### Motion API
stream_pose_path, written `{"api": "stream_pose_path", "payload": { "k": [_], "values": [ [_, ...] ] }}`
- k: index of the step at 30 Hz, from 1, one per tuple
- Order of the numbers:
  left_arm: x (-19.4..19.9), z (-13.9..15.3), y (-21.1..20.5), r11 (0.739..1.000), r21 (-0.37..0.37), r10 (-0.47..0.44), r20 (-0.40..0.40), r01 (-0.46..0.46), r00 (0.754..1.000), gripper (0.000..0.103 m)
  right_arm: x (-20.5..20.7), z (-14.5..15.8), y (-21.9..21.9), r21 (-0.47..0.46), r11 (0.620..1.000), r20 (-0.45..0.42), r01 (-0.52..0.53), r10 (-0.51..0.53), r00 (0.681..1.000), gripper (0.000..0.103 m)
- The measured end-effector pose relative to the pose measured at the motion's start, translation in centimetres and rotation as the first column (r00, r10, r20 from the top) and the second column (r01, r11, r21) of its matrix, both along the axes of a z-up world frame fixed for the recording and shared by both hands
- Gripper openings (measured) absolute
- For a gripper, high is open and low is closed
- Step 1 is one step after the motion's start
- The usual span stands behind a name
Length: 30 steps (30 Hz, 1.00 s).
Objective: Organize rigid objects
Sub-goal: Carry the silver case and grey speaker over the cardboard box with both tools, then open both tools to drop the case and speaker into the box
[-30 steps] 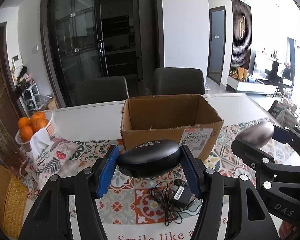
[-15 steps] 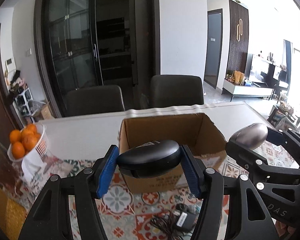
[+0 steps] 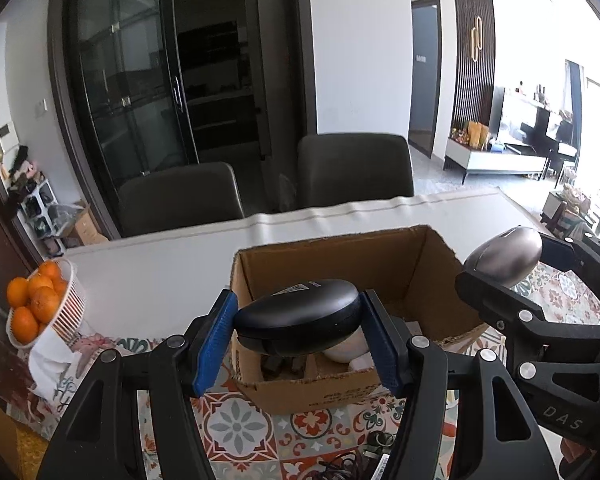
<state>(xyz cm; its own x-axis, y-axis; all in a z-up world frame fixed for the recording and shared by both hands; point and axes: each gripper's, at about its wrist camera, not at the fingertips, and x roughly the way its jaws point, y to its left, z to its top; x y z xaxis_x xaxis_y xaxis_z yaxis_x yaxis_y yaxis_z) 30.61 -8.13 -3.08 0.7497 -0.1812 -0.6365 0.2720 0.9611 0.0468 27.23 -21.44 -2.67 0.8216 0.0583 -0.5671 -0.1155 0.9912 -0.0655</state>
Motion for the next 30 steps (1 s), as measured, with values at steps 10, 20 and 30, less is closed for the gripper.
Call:
{"api": "stream_pose_path", "payload": {
  "k": [10,20,30],
  "values": [
    [2.7,-3.0,-0.5,0.999,0.043,0.008,-0.080,-0.005,0.997,0.062,3.0,-3.0,-0.1,-0.012,1.000,-0.103,-0.015,0.013,0.995,0.066],
    [3.6,-4.8,-0.5,0.998,0.064,0.015,-0.144,-0.005,0.989,0.062,4.4,-5.2,-0.2,-0.029,1.000,-0.163,-0.004,-0.001,0.987,0.067],
    [1.7,-2.8,-0.5,0.995,0.092,0.033,-0.043,-0.029,0.999,0.076,3.2,-4.0,-0.5,-0.061,0.997,-0.107,0.049,-0.055,0.993,0.078]
  ]
}}
